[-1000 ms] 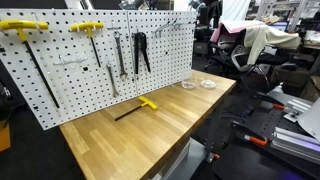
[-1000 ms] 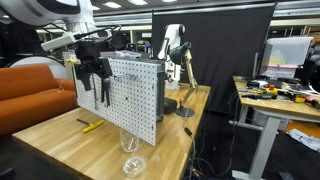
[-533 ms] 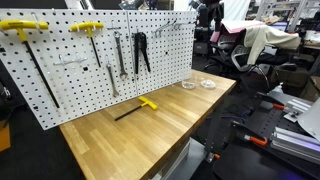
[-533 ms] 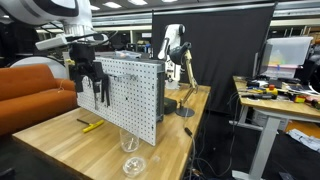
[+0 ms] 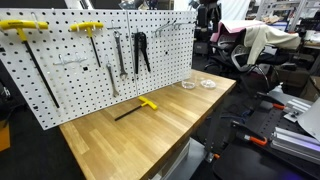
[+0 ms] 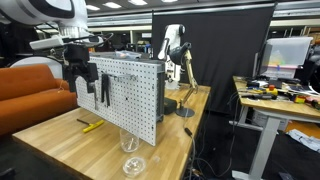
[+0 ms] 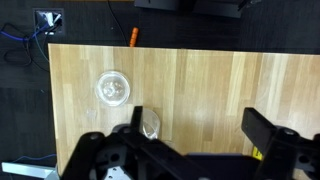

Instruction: Put the object

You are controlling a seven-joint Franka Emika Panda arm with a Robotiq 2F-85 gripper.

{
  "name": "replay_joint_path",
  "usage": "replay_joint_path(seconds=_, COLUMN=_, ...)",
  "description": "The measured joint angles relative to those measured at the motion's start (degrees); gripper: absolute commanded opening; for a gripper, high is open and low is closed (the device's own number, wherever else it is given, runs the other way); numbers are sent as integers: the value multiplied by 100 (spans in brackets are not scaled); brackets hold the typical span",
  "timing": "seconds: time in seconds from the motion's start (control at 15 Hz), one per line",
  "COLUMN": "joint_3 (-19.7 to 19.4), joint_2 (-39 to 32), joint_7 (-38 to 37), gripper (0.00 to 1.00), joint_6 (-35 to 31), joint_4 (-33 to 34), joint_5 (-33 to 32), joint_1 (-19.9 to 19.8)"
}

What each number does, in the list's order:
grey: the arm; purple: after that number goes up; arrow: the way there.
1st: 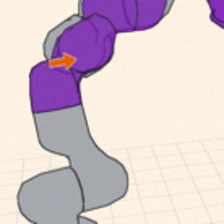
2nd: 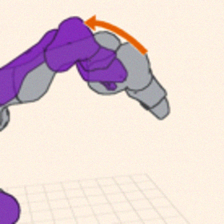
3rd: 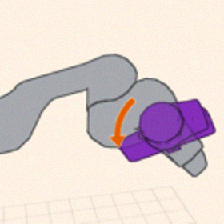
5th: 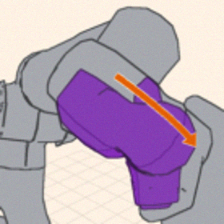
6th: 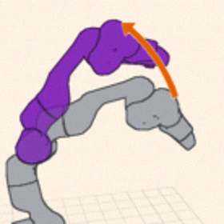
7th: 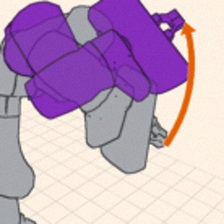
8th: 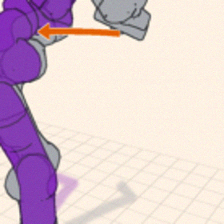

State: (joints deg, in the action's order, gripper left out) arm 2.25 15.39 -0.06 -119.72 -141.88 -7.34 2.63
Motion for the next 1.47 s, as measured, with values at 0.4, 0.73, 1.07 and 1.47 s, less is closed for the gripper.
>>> replay_joint_path(seconds=0.4, joint_3=8, joint_2=0, joint_7=1, gripper=100, joint_6=-4, joint_4=-2, joint_5=10, joint_1=15)
replay_joint_path(seconds=0.73, joint_3=314, joint_2=-367, joint_7=-255, gripper=100, joint_6=-408, joint_4=-57, joint_5=959, joint_1=481)
replay_joint_path(seconds=1.07, joint_3=980, joint_2=-1277, joint_7=-1863, gripper=100, joint_6=-1414, joint_4=189, joint_5=562, joint_1=815)
replay_joint_path(seconds=1.47, joint_3=956, joint_2=-1402, joint_7=-1967, gripper=100, joint_6=-1437, joint_4=308, joint_5=493, joint_1=792)
